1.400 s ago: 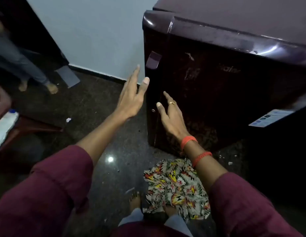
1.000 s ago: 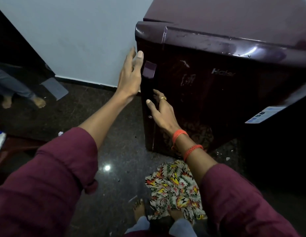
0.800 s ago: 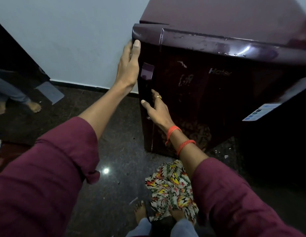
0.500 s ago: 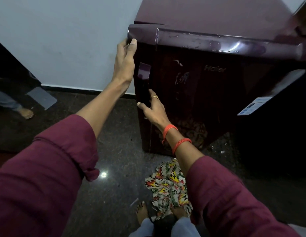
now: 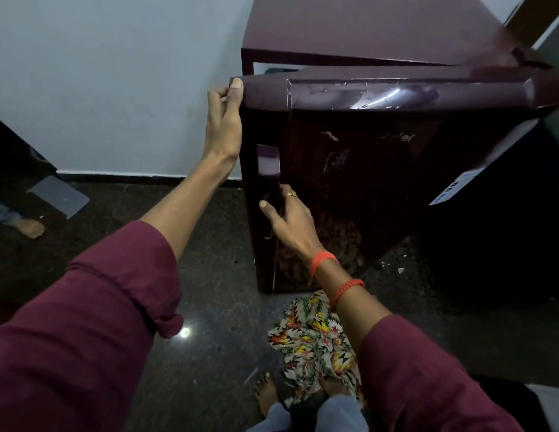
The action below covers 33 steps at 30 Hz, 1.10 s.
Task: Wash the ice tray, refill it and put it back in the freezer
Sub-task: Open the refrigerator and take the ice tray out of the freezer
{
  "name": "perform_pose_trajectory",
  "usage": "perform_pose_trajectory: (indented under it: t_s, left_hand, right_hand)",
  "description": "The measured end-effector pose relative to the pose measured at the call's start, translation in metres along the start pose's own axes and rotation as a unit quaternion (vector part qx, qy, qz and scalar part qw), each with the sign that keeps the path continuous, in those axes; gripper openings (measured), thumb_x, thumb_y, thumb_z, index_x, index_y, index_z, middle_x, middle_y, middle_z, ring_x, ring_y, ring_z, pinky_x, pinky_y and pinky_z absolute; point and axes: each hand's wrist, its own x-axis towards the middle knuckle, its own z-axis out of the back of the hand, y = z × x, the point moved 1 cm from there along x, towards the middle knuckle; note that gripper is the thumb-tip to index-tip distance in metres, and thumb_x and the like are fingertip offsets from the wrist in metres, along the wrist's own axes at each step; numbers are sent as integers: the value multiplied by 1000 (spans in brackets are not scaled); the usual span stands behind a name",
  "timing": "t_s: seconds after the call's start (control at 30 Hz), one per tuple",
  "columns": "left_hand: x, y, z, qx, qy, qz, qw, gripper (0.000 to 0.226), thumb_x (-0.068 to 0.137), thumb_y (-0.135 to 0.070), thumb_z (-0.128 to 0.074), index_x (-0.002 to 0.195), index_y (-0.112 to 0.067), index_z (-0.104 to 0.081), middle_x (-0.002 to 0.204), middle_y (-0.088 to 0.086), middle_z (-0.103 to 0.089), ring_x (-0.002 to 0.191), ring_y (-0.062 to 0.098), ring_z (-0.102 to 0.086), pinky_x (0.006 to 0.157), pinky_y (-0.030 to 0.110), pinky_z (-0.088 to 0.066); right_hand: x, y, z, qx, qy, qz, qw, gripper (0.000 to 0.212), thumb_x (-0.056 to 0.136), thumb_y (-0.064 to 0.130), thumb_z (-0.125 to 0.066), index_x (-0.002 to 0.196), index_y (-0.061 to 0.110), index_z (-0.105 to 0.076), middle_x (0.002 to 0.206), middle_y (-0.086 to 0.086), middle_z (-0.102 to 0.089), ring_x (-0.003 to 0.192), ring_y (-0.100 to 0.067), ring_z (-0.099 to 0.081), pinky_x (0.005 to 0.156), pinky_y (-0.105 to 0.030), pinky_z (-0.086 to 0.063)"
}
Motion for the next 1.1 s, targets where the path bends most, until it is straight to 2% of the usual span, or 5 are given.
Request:
perform_pose_trajectory:
  t_s: [0.17, 0.37, 0.57, 0.9, 1.1]
  left_hand:
    - [-38, 2, 8, -32, 45, -36, 998, 33, 109, -37, -37, 122, -9, -52, 114, -2, -61, 101, 0, -60, 89, 16, -49]
    - [-85, 4, 19, -63, 63, -33, 995, 48, 102, -50, -32, 127, -20, -60, 126, 2, -68, 119, 16, -65, 102, 38, -52]
    - [-134, 2, 15, -106, 36, -27, 993, 53, 104, -47, -26, 121, -16, -67, 110, 6, -75, 97, 18, -70, 75, 30, -55]
    - [-228, -13, -9, -151, 15, 10, 988, 54, 100, -50, -30, 89, -29, -79, 85, -7, -77, 79, 8, -69, 68, 21, -50]
    - [-285, -22, -33, -166, 80, 24, 983, 54, 100, -46, -33, 97, -14, -76, 86, -1, -79, 80, 13, -72, 69, 25, -55]
  right_hand:
    - [-46, -3, 6, -18, -14, 9, 1000, 43, 96, 44, -61, 131, 21, -51, 122, 5, -61, 118, -19, -58, 87, -26, -42]
    - [-88, -17, 8, -35, -23, -27, 999, 68, 95, 51, -61, 146, 9, -43, 139, -7, -57, 129, -23, -52, 104, -33, -42]
    - [-139, -30, 28, -32, -35, -30, 998, 59, 94, 49, -62, 140, 14, -50, 94, 11, -53, 94, -18, -57, 78, -29, -41]
    - [-231, -66, 68, -40, -95, -46, 994, 49, 87, 60, -54, 116, 21, -59, 93, 5, -71, 90, -13, -67, 80, -41, -54]
    - [-291, -88, 103, -8, -148, -66, 987, 24, 94, 43, -64, 112, 28, -59, 100, 24, -63, 94, 13, -60, 75, -6, -46]
